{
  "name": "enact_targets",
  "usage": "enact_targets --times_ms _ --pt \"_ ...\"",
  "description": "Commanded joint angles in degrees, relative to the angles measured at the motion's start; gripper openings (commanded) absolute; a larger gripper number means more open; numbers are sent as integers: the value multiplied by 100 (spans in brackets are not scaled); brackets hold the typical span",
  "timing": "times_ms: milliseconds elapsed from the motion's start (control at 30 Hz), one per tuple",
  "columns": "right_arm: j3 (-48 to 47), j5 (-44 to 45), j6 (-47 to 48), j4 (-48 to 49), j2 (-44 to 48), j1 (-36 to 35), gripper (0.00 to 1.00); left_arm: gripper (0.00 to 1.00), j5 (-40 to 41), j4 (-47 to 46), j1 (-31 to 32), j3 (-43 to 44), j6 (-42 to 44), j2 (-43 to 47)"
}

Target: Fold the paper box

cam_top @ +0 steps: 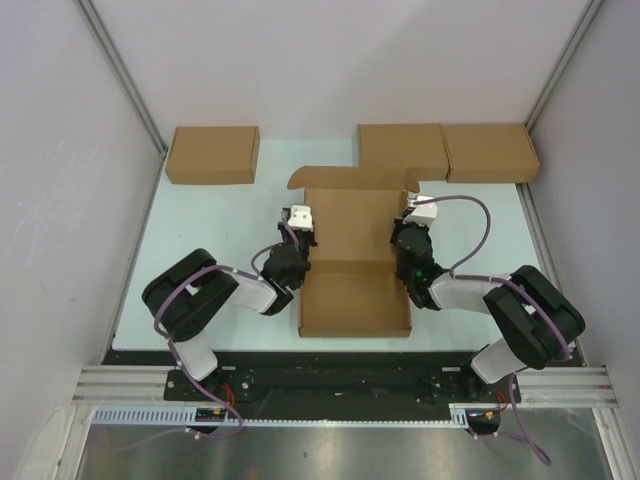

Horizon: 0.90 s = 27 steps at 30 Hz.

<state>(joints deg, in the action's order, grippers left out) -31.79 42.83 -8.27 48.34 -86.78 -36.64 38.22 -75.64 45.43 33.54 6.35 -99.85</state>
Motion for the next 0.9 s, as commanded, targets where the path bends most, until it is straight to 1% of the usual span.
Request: enact_targets --times_ms 0,133,200,300,367,400,500,600,633,700,733,800,833,867 --pt "-257 -187 142 563 327 26 0 0 -455 -2324 -87 232 270 457" --pt "-231 -56 150 238 653 -114 0 1 -517 -2324 -34 22 200 800" --pt "-108 -20 194 290 829 -159 0 1 -517 -2324 -25 -75 139 976" --pt "-134 -117 360 483 856 -19 0 1 -429 -2324 -112 12 331 968" --pt "-327 -301 353 274 812 191 0 1 -612 -2315 -227 249 350 915" --pt "-528 -388 327 160 777 262 0 1 -701 -2124 -349 310 228 889" --pt "-696 -696 160 -236 750 403 3 2 -842 -1903 -491 390 -19 810" --pt "-697 -1021 -288 -816 821 578 9 3 -816 -1893 -500 145 -264 739" --pt "-688 -1187 -359 -1122 864 614 16 3 -825 -1911 -509 -30 -344 704" --pt "-688 -1416 -500 -1378 961 719 24 2 -825 -2051 -500 -224 -511 660" --pt "-697 -1592 -552 -1597 996 746 30 2 -790 -2104 -500 -382 -529 591" --pt "-706 -1908 -658 -1879 1128 869 36 1 -755 -2227 -500 -479 -556 537" --pt "-697 -1979 -693 -1950 1172 904 40 1 -746 -2280 -500 -567 -547 476" --pt "-697 -2041 -772 -2012 1259 948 42 1 -728 -2324 -509 -594 -547 449"
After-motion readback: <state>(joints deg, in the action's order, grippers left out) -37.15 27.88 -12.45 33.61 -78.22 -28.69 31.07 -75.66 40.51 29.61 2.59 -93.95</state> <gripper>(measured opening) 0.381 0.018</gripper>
